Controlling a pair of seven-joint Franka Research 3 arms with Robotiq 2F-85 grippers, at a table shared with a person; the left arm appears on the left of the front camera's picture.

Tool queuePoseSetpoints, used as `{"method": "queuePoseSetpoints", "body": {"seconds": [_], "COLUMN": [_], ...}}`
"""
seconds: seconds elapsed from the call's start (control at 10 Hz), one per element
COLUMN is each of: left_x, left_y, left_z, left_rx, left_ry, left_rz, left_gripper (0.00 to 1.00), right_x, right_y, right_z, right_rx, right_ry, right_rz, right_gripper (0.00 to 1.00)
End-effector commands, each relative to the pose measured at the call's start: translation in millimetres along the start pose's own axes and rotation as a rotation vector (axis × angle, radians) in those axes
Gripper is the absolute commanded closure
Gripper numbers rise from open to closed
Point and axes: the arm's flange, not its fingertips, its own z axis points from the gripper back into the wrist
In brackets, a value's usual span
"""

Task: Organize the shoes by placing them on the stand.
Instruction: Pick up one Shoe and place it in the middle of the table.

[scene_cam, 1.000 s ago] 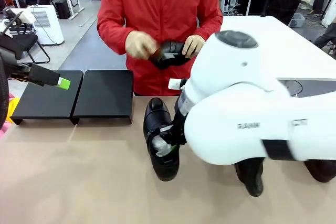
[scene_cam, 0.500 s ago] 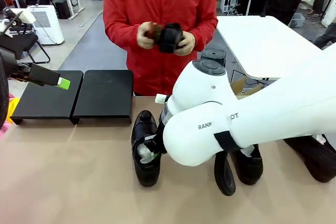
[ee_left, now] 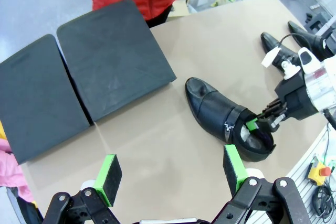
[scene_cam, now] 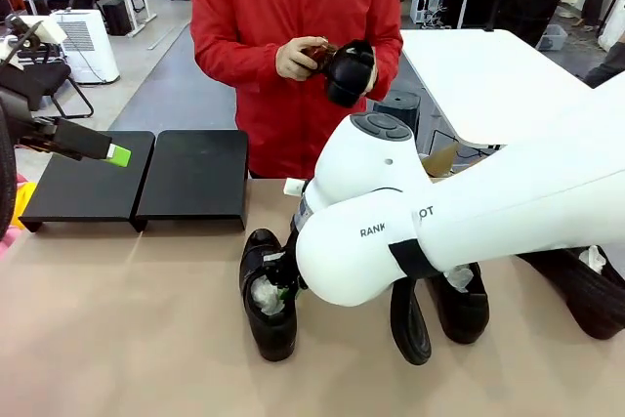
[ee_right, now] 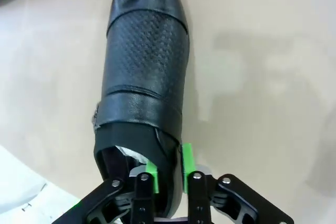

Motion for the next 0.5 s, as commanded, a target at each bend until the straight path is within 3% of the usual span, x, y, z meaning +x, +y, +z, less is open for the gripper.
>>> {"method": "queuePoseSetpoints", "body": {"seconds": [0.0,0.1,0.4], "left_x": [-1,-1,-1], "left_y": [2,2,2], "left_z": [1,1,1], "left_rx": [-0.004,-0.004,-0.004], "left_ry": [0.004,0.004,0.004], "left_rz": [-0.014,-0.014,-0.014], "left_gripper": [0.0,0.0,0.0], "right_x": [-7,-12,-27], "right_y": [-5,-7,-14], "right_z": [15,26,62], "right_rx": [0.028,0.036,0.075], "right_ry": [-0.012,-0.023,-0.066], "right_rz": [-0.045,-0.044,-0.021], "right_gripper": [0.11,0.0,0.0]}}
